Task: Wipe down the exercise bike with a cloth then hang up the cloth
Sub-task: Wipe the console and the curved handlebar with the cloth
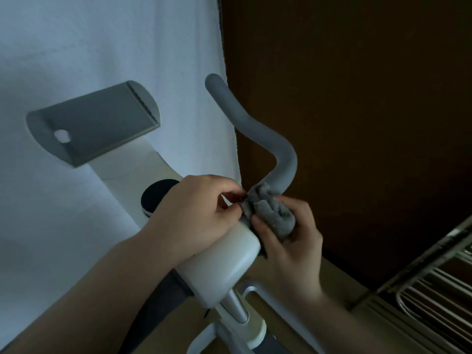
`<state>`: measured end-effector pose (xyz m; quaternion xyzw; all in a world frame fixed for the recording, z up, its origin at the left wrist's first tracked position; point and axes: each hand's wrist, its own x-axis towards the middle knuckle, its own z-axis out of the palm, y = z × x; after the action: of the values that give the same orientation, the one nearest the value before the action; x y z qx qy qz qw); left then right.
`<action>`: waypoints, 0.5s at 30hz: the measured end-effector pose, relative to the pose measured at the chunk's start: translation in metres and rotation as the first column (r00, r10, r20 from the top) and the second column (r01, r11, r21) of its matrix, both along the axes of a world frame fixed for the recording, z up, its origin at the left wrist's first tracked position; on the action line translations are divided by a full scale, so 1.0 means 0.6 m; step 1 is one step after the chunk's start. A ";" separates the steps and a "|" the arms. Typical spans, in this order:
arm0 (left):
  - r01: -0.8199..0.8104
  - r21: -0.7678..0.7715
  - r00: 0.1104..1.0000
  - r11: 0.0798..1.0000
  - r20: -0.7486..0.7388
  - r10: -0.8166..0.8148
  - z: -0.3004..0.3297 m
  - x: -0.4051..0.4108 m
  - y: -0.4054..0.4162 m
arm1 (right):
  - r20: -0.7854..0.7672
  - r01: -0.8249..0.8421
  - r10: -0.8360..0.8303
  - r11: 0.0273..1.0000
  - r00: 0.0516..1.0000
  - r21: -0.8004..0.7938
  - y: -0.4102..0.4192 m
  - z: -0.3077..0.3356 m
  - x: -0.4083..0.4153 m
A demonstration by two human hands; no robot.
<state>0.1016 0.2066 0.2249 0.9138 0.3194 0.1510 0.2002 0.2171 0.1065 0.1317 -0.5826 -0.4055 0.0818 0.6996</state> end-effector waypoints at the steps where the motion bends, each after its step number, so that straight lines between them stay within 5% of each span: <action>1: 0.012 0.004 1.000 1.000 0.004 -0.012 -0.001 0.001 0.001 | 0.057 0.004 -0.003 1.000 0.998 -0.014 0.003 -0.002 0.015; 5: 0.020 0.007 1.000 1.000 0.013 -0.020 -0.003 -0.001 0.000 | -0.140 -0.004 -0.004 0.998 0.990 -0.057 -0.002 -0.003 0.001; 10: 0.026 0.077 1.000 0.997 0.011 -0.027 -0.009 0.000 -0.001 | 0.121 0.121 -0.106 0.985 0.987 -0.119 0.001 0.023 0.024; 12: 0.007 0.080 1.000 0.997 0.025 -0.009 -0.011 0.001 -0.001 | 0.053 0.202 -0.197 0.973 0.979 -0.114 0.010 0.028 0.022; 15: 0.013 0.074 0.999 0.997 0.032 -0.016 -0.011 0.001 0.001 | 0.050 0.128 -0.124 0.987 0.991 -0.100 0.003 0.019 -0.017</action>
<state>0.1024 0.2071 0.2184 0.9203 0.3038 0.1759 0.1725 0.2067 0.1082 0.1430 -0.6439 -0.3783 0.0454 0.6636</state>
